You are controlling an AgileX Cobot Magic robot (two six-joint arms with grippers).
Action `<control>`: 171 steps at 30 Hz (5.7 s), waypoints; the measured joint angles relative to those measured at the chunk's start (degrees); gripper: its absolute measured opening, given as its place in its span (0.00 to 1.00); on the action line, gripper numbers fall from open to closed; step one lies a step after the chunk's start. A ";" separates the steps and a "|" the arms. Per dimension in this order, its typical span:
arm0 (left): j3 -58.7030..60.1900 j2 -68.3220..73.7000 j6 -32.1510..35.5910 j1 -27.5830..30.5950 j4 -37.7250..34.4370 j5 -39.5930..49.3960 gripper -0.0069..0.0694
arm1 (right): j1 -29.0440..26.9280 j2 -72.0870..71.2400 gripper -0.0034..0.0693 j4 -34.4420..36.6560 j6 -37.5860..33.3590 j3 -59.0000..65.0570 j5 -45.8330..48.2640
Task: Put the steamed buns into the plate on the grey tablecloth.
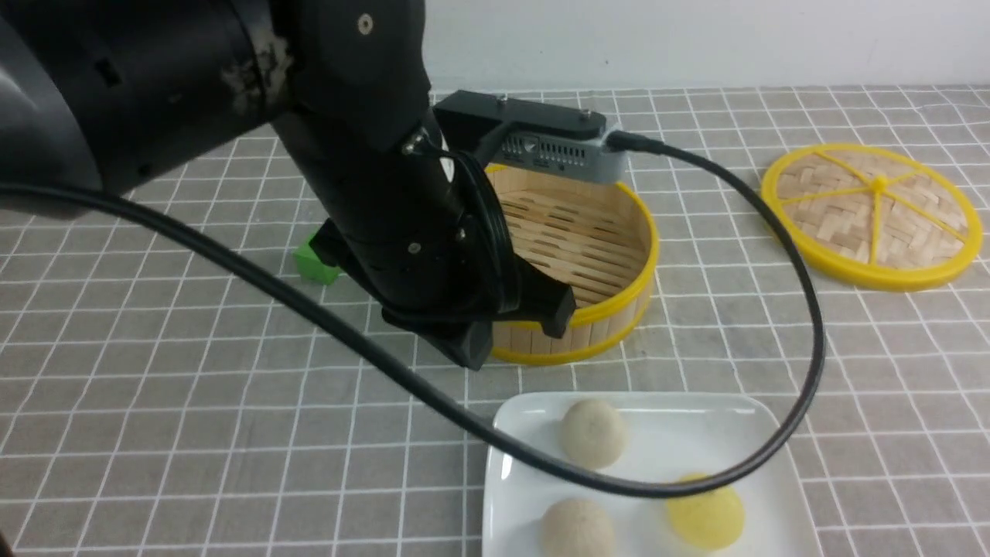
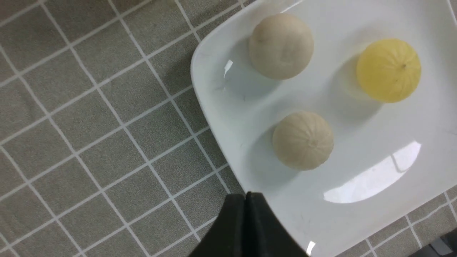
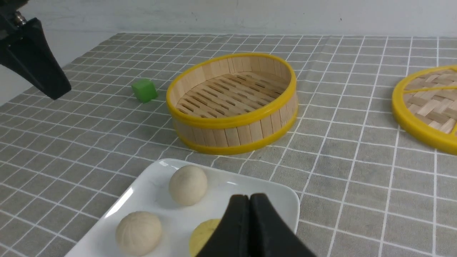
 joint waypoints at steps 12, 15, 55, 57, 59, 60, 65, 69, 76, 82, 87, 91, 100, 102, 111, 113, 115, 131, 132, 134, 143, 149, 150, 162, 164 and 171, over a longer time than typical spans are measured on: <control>0.00 -0.06 0.00 0.00 1.19 0.00 0.10 | 0.00 0.00 0.06 0.00 0.00 0.00 0.00; 0.00 -0.06 0.00 0.00 1.19 0.00 0.10 | 0.00 0.00 0.07 0.00 0.00 0.11 -0.07; 11.37 -43.67 -9.41 0.00 18.92 2.02 0.12 | -25.89 -4.79 0.14 -10.74 0.00 21.59 -11.12; 15.83 -48.02 -11.02 0.00 18.73 2.02 0.12 | -25.89 -4.79 0.14 -10.74 0.00 21.59 -11.12; 23.18 -53.69 -12.96 0.00 17.91 1.50 0.12 | -25.89 -4.79 0.15 -10.74 0.00 21.59 -11.12; 23.96 -54.83 -12.96 0.00 17.77 1.33 0.12 | -25.89 -4.79 0.15 -10.74 0.00 21.59 -11.12; 44.08 -67.79 -14.79 0.00 12.06 -14.94 0.12 | -25.89 -4.79 0.16 -10.74 0.00 21.59 -11.12; 52.90 -72.43 -15.31 0.00 8.34 -26.46 0.12 | -25.89 -4.79 0.16 -10.74 0.00 21.59 -11.12; 56.67 -73.72 -16.11 0.00 7.35 -34.62 0.12 | -25.89 -4.79 0.16 -10.74 0.00 21.59 -11.12; 56.67 -73.72 -16.17 0.00 9.08 -34.82 0.13 | -25.89 -4.79 0.17 -10.74 0.00 21.59 -11.12; 56.67 -73.72 -16.32 0.00 12.54 -34.86 0.13 | -25.89 -4.79 0.18 -10.74 0.00 21.59 -11.12; 56.67 -73.72 -16.32 0.00 15.72 -34.88 0.14 | -25.89 -4.79 0.18 -10.74 0.00 21.59 -11.19; 63.97 -73.76 -10.16 7.65 13.33 -44.63 0.14 | -25.89 -4.79 0.20 -10.74 -0.05 21.59 -11.19; 66.92 -73.76 -7.39 12.52 10.29 -48.43 0.14 | -25.89 -4.79 0.20 -10.79 -0.05 21.59 -11.19; 82.44 -83.44 -3.08 31.04 7.13 -50.57 0.16 | -25.89 -4.79 0.22 -10.79 -0.01 21.59 -11.19; 84.84 -86.45 -3.24 34.29 7.18 -50.07 0.16 | -25.89 -4.79 0.22 -10.79 -0.01 21.59 -11.19; 85.98 -88.45 -3.70 37.07 7.24 -49.37 0.16 | -25.89 -4.79 0.23 -10.79 -0.01 21.59 -11.19; 86.19 -91.01 -4.68 41.04 9.13 -47.80 0.18 | -25.89 -4.79 0.25 -10.79 -0.01 21.59 -11.19; 86.19 -91.01 -4.68 41.04 9.13 -47.78 0.18 | -25.89 -4.79 0.25 -10.79 -0.01 21.59 -11.19; 86.19 -91.01 -4.72 41.04 9.20 -47.78 0.19 | -25.89 -4.79 0.26 -10.79 -0.01 21.59 -11.19; 86.14 -91.01 -4.72 41.04 9.34 -47.73 0.19 | -25.89 -4.79 0.27 -10.79 -0.01 21.59 -11.19; 86.14 -91.01 -4.72 41.04 9.34 -47.68 0.20 | -25.89 -4.79 0.28 -10.79 -0.01 21.59 -11.19; 86.14 -91.01 -4.72 41.04 9.34 -47.68 0.20 | -25.89 -4.79 0.28 -10.79 -0.01 21.59 -11.19; 86.14 -91.01 -4.72 41.04 9.39 -47.68 0.21 | -25.89 -4.79 0.31 -10.79 -0.01 21.59 -11.19; 86.14 -91.01 -4.72 41.04 9.39 -47.68 0.22 | -25.89 -4.79 0.31 -10.79 -0.01 21.59 -11.19; 86.14 -91.01 -4.72 41.04 9.40 -47.68 0.23 | -25.89 -4.79 0.33 -10.79 -0.01 21.59 -11.19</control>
